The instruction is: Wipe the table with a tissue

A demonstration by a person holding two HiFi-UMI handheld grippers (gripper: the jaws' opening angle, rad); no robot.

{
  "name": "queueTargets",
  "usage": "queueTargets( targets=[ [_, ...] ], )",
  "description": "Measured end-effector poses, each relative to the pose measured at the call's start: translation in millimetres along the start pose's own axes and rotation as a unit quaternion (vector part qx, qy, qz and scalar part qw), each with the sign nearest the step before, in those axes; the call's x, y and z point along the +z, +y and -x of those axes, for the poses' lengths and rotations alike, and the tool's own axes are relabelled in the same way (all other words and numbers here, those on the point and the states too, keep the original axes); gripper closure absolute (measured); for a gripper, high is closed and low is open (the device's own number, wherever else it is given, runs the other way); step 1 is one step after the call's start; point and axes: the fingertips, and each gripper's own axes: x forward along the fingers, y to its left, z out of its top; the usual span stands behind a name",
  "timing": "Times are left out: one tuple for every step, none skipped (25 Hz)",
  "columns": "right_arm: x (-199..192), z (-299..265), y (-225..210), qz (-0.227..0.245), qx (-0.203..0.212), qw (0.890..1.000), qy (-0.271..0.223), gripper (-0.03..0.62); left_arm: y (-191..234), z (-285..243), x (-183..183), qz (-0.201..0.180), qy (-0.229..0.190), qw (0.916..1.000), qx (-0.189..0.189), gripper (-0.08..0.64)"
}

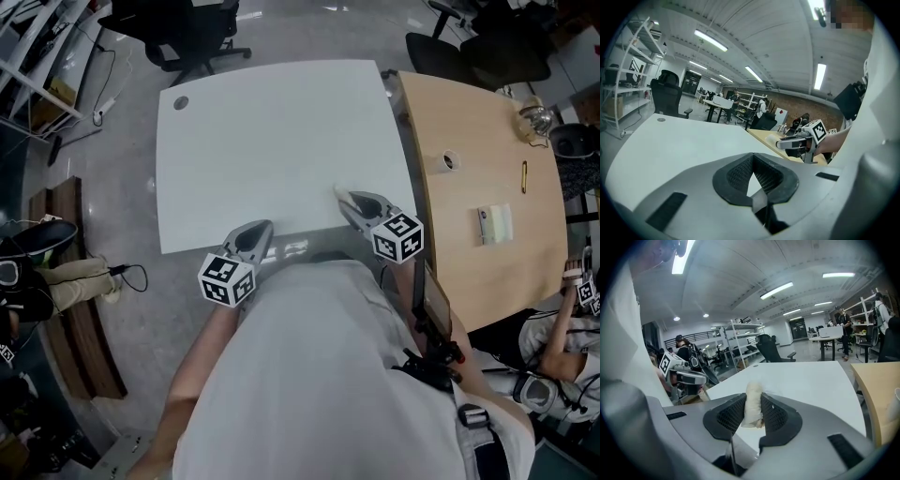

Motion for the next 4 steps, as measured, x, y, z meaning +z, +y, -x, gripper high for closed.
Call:
queueTargets(
  targets=[
    [1.0,0.1,1.0,0.001,0.0,1.0,-0.001,0.495,-0.1,0.7,-0.2,0.0,0.0,1.0,0.0,0.555],
    [2.1,0.1,2.1,0.003,0.001,1.0,-0.001,0.495,0.0,1.5,-0.1,0.0,0.001,1.0,0.0,0.555],
    [3.4,0.1,3.2,0.004,0.002,1.0,-0.002,0.495,0.2,2.4,0.1,-0.001,0.001,1.0,0.0,0.555],
    [4.6,0.0,4.2,0.006,0.002,1.0,-0.002,0.495,0.5,3.2,0.4,-0.001,0.0,1.0,0.001,0.555]
  ],
)
